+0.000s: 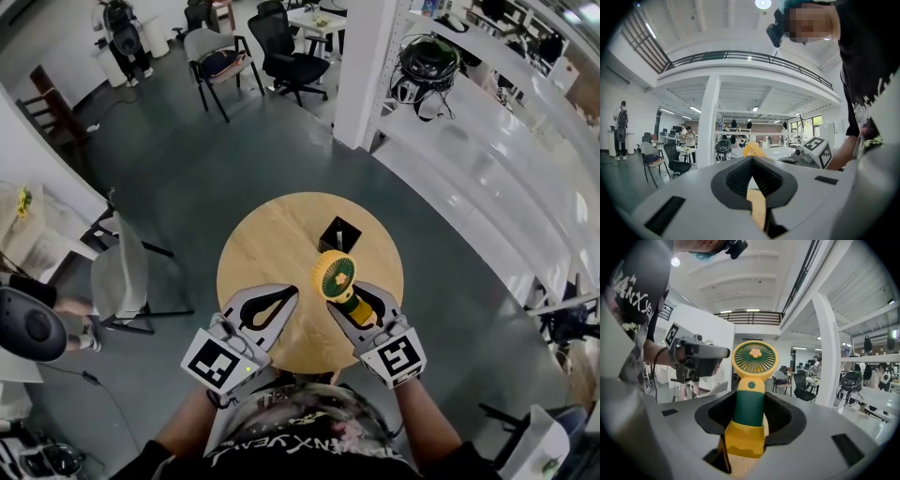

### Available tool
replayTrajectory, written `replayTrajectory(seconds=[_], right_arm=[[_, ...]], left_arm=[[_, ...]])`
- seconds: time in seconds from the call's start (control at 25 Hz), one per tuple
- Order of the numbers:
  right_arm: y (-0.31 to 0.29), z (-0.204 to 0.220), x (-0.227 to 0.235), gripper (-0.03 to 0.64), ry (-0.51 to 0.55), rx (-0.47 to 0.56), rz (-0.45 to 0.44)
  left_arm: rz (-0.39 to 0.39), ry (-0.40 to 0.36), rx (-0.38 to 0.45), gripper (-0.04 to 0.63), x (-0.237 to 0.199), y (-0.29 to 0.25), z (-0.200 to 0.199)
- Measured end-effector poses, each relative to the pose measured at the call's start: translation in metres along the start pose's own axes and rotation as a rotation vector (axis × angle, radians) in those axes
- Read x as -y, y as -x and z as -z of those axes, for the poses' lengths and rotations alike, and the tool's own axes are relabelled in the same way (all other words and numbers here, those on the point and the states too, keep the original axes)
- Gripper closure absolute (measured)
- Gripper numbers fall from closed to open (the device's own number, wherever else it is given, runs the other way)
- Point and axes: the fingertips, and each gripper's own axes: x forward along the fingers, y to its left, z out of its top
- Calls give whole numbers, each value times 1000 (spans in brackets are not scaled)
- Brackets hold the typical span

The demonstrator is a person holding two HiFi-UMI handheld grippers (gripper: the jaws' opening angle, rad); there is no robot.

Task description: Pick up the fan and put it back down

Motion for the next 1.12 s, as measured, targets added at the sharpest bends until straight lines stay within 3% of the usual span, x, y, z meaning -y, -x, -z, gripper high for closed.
replayTrajectory(seconds=[0.24,0.68,1.12], right_arm=[[-17,53,-3,431,-67,-148,-6],[-44,178,-10,431,-96,-404,-43],[-47,260,-16,431,-97,-612,-62]], left_arm=[[-8,2,-2,578,1,3,2],[-24,6,-11,578,-1,13,3],[-27,6,-21,578,0,16,5]])
